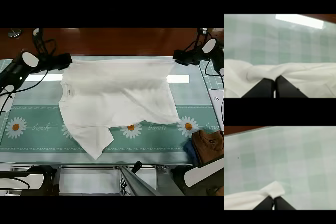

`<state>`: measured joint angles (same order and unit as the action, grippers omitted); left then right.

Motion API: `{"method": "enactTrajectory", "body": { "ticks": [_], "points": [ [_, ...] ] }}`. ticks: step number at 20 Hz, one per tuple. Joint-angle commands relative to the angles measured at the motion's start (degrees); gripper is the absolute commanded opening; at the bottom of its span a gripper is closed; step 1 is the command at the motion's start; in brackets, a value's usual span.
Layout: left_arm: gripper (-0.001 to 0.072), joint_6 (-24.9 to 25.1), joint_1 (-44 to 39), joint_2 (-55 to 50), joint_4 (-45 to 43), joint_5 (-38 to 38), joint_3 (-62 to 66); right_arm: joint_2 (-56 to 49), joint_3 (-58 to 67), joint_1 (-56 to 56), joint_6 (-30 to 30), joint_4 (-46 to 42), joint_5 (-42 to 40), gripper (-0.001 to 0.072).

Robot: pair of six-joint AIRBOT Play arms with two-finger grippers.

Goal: Fold the shirts.

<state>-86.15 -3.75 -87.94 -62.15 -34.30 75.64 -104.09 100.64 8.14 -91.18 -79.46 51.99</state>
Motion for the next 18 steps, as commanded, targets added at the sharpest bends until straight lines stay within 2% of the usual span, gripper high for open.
{"method": "enactTrajectory", "body": {
  "ticks": [1,2,3,4,5,7,9,11,13,18],
  "points": [
    [0.0107,-3.63,0.94,-1.14,0.85,-10.91,1.90,1.99,0.00,0.04,1.97,1.38,7.63,0.0209],
    [0.0297,-3.06,2.21,-1.14,0.81,-16.96,4.04,3.63,0.00,0.04,5.31,1.03,10.91,0.0286],
    [0.0570,-3.08,3.76,-1.11,0.63,-22.97,6.36,5.33,0.00,0.02,8.28,0.24,14.25,0.0356],
    [0.0720,-3.10,5.86,-1.05,0.57,-30.01,8.87,7.26,0.00,0.02,10.16,-1.57,18.14,0.0445],
    [0.0720,-3.10,7.89,-0.83,0.02,-36.41,10.84,8.92,0.00,0.02,11.19,-3.72,22.05,0.0495],
    [0.0720,-3.10,11.89,1.38,-2.75,-46.80,12.15,11.85,-0.02,0.83,11.34,-7.04,28.98,0.0496],
    [0.0720,-2.40,14.95,5.92,-7.02,-52.13,10.75,13.57,-0.44,2.64,11.30,-7.78,35.50,0.0495],
    [0.0720,0.11,17.14,12.20,-7.21,-52.37,5.31,15.65,-4.44,5.20,11.26,-5.73,37.66,0.0495],
    [0.0720,-0.07,18.80,19.76,-6.80,-50.12,-5.44,18.23,-11.85,7.76,11.82,-2.45,37.62,0.0495],
    [0.0720,1.53,19.30,34.69,0.61,-43.34,-35.19,21.97,-26.03,10.73,13.51,0.68,32.52,0.0495]
  ]
}}
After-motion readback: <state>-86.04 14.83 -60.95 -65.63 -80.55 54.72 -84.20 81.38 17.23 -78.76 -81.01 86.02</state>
